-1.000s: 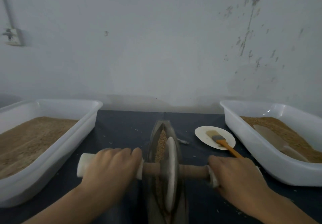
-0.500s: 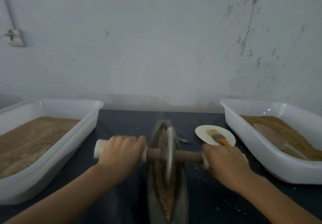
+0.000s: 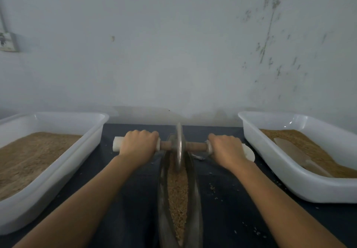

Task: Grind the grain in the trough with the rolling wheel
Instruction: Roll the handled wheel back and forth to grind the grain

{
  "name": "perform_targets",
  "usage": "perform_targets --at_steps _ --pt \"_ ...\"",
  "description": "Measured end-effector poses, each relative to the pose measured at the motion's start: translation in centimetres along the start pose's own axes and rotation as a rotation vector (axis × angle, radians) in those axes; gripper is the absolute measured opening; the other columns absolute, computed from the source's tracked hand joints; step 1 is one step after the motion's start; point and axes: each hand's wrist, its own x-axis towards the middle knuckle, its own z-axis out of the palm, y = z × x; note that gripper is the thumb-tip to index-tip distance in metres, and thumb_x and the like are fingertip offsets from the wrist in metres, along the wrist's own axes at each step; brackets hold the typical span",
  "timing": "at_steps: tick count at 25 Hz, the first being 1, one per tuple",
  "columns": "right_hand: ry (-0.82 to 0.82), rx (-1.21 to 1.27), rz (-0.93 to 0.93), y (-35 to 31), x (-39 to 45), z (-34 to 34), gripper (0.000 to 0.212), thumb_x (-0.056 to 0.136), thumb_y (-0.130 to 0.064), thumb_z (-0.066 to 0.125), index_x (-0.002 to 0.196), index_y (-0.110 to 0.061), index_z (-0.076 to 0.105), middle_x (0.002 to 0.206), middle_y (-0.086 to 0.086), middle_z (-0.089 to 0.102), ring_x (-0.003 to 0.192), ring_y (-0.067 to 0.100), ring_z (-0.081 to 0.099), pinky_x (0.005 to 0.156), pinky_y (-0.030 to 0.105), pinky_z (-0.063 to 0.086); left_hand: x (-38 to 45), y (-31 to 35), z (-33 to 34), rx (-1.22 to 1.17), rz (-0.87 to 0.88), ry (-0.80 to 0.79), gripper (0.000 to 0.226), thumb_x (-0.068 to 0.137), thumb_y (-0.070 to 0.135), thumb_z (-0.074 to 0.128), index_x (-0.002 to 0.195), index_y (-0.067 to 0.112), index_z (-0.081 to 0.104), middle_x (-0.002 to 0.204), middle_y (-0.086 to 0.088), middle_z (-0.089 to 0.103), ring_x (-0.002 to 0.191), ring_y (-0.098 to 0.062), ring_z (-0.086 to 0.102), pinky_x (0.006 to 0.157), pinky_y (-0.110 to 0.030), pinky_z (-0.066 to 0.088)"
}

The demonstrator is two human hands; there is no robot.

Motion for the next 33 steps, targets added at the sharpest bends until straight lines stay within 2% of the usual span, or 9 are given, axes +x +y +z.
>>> perform_targets --at_steps 4,7,9,13,19,21,24,28,33 --pt "-0.097 0.098 -0.034 0.5 -4.8 -0.1 0.014 0.081 -0.033 0.059 0.088 -0.028 0.048 0.073 -0.003 0.055 0.066 0.019 0.055 0.056 0.029 0.032 -3.7 0.2 -0.4 0.000 0.090 0.010 0.027 0.083 0.030 0.062 0.088 0.028 0.035 0.094 0.004 0.063 0.084 -0.021 0.062 0.064 -0.032 0.036" --pt "0.052 0.087 -0.238 1.1 -10.9 -2.0 0.040 0.057 -0.036 0.074 0.073 -0.034 0.037 0.054 -0.011 0.040 0.041 0.006 0.035 0.038 0.019 0.021 -9.8 -0.4 -1.0 -0.054 0.284 0.165 0.052 0.046 0.039 0.080 0.076 0.034 0.037 0.063 0.012 0.054 0.050 -0.011 0.054 0.047 -0.025 0.022" --pt "-0.001 0.058 -0.256 1.4 -11.7 -2.6 0.042 0.054 -0.036 0.074 0.073 -0.036 0.036 0.052 -0.012 0.039 0.040 0.003 0.036 0.035 0.020 0.028 -10.6 -1.1 -1.5 -0.056 0.297 0.154 0.058 0.034 0.041 0.079 0.072 0.035 0.036 0.053 0.015 0.045 0.040 -0.008 0.046 0.044 -0.023 0.017" --pt "-0.026 -0.024 -0.065 0.2 -5.8 -1.3 0.023 0.081 -0.032 0.063 0.086 -0.030 0.041 0.068 -0.007 0.052 0.062 0.015 0.055 0.051 0.030 0.032 -4.9 -0.3 0.0 -0.033 0.103 0.028 0.029 0.081 0.036 0.061 0.083 0.032 0.032 0.086 0.009 0.060 0.076 -0.018 0.059 0.063 -0.032 0.036" --pt "0.011 -0.054 -0.042 -0.4 -2.0 -1.2 0.020 0.084 -0.023 0.061 0.099 -0.020 0.048 0.088 -0.002 0.064 0.074 0.021 0.061 0.056 0.032 0.039 -2.0 -0.3 1.0 -0.121 -0.009 0.002 0.023 0.086 0.033 0.058 0.084 0.029 0.035 0.090 0.005 0.061 0.074 -0.017 0.053 0.067 -0.032 0.036" --pt "0.079 -0.052 -0.154 -0.4 -5.7 -1.9 0.027 0.072 -0.021 0.072 0.091 -0.022 0.053 0.074 -0.003 0.060 0.061 0.016 0.056 0.051 0.032 0.044 -5.7 -0.4 1.0 -0.174 0.023 -0.015 0.025 0.085 0.038 0.057 0.085 0.035 0.032 0.087 0.010 0.057 0.073 -0.011 0.052 0.068 -0.029 0.039" --pt "0.159 0.032 -0.264 -0.5 -10.0 -3.8 0.048 0.027 -0.015 0.084 0.063 -0.021 0.052 0.048 -0.004 0.049 0.036 0.013 0.045 0.036 0.024 0.023 -10.5 -1.0 0.5 -0.215 0.086 -0.048 0.031 0.075 0.049 0.055 0.083 0.044 0.025 0.072 0.019 0.044 0.063 -0.003 0.043 0.061 -0.027 0.034" --pt "-0.077 -0.043 -0.159 -0.1 -7.6 -3.3 0.030 0.072 -0.026 0.071 0.090 -0.029 0.047 0.078 -0.006 0.061 0.064 0.013 0.055 0.049 0.026 0.026 -8.5 -1.0 0.0 -0.151 0.096 -0.081 0.033 0.077 0.047 0.058 0.081 0.041 0.026 0.070 0.016 0.040 0.061 -0.006 0.038 0.061 -0.028 0.030" --pt "0.079 -0.078 -0.041 -0.9 -0.1 -1.9 0.012 0.090 -0.027 0.056 0.098 -0.021 0.049 0.092 -0.003 0.066 0.080 0.021 0.063 0.057 0.030 0.031 -0.9 -0.5 0.7 -0.202 -0.039 -0.070 0.019 0.086 0.036 0.056 0.081 0.032 0.039 0.078 0.009 0.052 0.066 -0.012 0.047 0.064 -0.029 0.035"
